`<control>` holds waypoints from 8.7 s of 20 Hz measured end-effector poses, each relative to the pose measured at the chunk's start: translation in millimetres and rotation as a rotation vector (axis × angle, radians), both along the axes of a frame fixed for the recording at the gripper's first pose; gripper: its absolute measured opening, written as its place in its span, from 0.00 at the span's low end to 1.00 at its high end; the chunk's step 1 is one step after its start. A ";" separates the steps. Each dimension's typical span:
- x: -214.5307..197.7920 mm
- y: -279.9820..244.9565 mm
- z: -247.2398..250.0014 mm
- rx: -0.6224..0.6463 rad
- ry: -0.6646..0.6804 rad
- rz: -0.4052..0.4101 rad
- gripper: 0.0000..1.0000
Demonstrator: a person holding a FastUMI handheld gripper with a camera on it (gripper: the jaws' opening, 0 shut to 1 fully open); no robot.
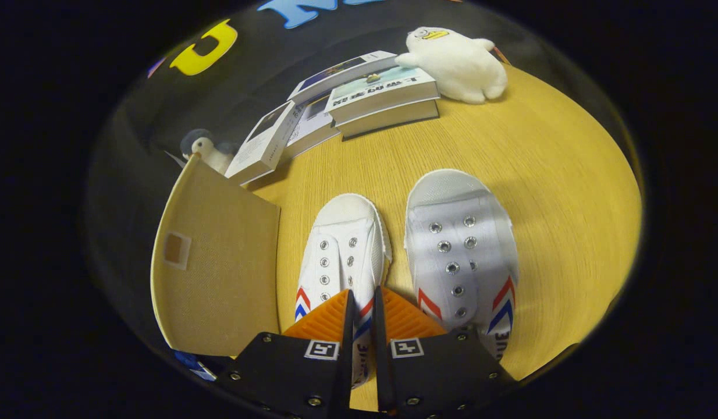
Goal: Open the storage box then place both shoes into the box .Put the left shoe in first, then the right shoe, with the right side of both shoes facing outward in a uniform manner.
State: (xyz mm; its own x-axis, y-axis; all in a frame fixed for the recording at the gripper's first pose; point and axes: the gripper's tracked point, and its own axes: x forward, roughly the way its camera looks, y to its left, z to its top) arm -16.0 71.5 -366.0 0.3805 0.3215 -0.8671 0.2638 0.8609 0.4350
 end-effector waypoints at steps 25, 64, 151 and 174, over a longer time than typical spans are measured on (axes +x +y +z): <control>65.1 77.0 179.2 0.240 -0.195 0.023 0.01; 71.5 285.8 121.9 0.149 -0.145 0.284 0.45; -6.7 -57.9 88.0 0.077 0.034 -0.055 0.02; 65.1 141.9 185.9 0.082 -0.157 0.229 0.01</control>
State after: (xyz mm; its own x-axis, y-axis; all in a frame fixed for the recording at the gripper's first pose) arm 49.0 213.5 -180.1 0.4175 0.4812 -0.7708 -0.0101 0.8507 0.5256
